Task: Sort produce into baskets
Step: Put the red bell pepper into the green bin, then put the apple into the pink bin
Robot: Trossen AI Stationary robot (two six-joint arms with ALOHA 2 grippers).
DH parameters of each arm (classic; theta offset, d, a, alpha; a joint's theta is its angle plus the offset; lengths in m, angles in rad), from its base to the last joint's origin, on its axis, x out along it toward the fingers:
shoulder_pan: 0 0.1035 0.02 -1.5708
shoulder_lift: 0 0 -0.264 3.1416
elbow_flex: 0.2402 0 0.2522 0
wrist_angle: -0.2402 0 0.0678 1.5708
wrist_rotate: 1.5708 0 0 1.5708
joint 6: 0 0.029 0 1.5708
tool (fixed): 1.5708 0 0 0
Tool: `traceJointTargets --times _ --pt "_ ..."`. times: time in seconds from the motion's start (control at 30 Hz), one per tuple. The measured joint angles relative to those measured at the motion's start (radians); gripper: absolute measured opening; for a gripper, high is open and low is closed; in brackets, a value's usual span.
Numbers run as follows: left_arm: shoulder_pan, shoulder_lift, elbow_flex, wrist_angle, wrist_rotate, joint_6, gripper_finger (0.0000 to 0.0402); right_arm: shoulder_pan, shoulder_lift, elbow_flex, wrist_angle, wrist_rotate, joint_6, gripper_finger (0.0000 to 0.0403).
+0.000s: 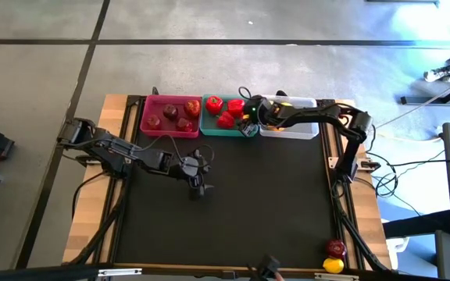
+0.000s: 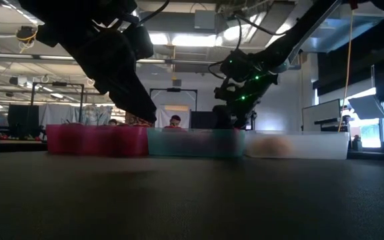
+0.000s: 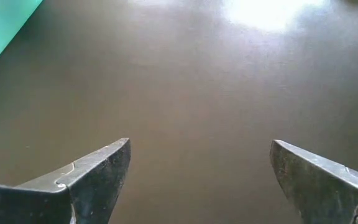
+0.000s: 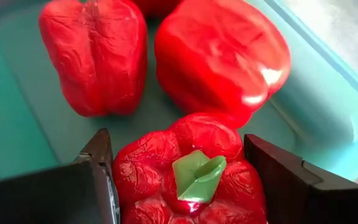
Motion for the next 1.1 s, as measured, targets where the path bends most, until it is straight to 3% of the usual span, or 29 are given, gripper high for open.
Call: traceJointTargets --times 0.2,0.43,0.6,1.1 --pt "0.0 0.0 0.0 0.0 0.0 0.0 0.0381 0.001 0.0 0.0 -0.006 0.019 0.016 0.0235" --pt "0.0 0.0 0.0 0.0 -0.001 0.0 0.0381 0.001 0.0 0.0 -0.012 0.02 0.016 0.0313" --pt "0.0 0.0 0.0 0.0 -0.001 0.0 0.0381 0.001 0.0 0.0 -0.012 0.018 0.012 0.0347" --pt "0.0 0.0 0.0 0.0 -0.001 -0.006 0.0381 0.001 -0.169 0.0 -0.101 0.021 -0.021 0.0355"
